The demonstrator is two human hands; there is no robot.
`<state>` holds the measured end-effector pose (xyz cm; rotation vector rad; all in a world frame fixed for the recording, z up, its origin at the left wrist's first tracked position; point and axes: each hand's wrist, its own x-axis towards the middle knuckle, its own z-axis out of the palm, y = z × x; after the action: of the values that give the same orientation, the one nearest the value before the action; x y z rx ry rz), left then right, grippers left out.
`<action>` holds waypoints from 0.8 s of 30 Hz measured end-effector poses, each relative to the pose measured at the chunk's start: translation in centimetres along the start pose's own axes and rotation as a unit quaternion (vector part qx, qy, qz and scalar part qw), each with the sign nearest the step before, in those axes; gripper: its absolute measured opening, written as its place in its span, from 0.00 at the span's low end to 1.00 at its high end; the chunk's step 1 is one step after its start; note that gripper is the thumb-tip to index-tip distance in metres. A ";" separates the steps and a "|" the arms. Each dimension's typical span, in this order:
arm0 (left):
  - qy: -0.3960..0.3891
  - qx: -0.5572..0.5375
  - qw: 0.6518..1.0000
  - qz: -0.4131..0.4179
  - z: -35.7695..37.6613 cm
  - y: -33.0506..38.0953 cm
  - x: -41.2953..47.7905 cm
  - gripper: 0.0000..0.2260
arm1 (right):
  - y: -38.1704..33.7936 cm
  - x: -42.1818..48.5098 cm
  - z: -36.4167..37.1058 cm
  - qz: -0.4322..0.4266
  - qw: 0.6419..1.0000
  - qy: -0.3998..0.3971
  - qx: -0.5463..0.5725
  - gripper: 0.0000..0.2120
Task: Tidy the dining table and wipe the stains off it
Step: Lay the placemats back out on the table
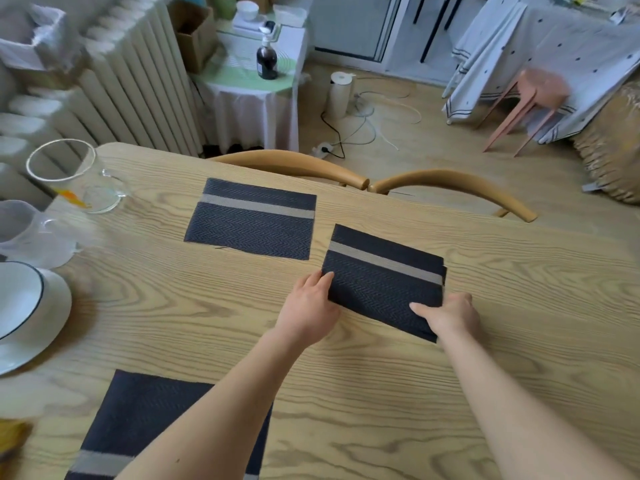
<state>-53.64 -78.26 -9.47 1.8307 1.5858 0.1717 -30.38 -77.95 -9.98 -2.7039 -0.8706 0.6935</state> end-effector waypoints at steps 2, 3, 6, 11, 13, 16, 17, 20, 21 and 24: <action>0.024 -0.034 0.998 -0.039 0.5 0.6 0.0 0.29 | 0.1 0.3 0.0 -0.005 1.000 -0.018 0.009 0.30; 0.042 -0.067 0.995 -0.064 0.6 0.7 0.1 0.29 | 0.3 0.5 0.0 -0.011 0.999 -0.029 0.007 0.26; 0.101 -0.153 0.974 -0.132 0.8 1.4 0.1 0.28 | 1.2 0.7 -0.6 -0.040 0.997 -0.060 -0.008 0.18; 0.146 -0.110 0.960 -0.214 1.6 3.2 -1.4 0.15 | 3.3 0.5 -2.7 -0.100 0.992 -0.069 -0.026 0.10; 0.173 -0.066 0.961 -0.207 2.0 4.2 -2.1 0.09 | 4.2 0.5 -3.4 -0.122 0.989 -0.083 0.021 0.05; 0.180 -0.088 0.963 -0.181 2.7 6.7 -3.1 0.05 | 5.7 0.4 -5.3 -0.130 0.986 -0.059 0.080 0.07; 0.168 -0.110 0.963 -0.177 3.1 7.6 -3.4 0.05 | 6.3 0.4 -6.1 -0.131 0.986 -0.050 0.088 0.10; 0.124 -0.144 0.967 -0.170 4.5 10.2 -4.4 0.04 | 8.3 0.7 -9.3 -0.117 0.988 -0.011 0.102 0.23; 0.108 -0.148 0.969 -0.167 5.2 11.3 -5.0 0.05 | 9.4 1.1 -10.5 -0.114 0.989 -0.003 0.097 0.25; 0.050 -0.175 0.972 -0.151 7.0 13.4 -6.1 0.09 | 12.1 2.3 -12.9 -0.136 0.988 0.007 0.075 0.27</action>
<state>-40.45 -86.83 -4.95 1.3137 1.7550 0.3825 -16.36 -87.08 -3.72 -2.3945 -1.1082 0.6512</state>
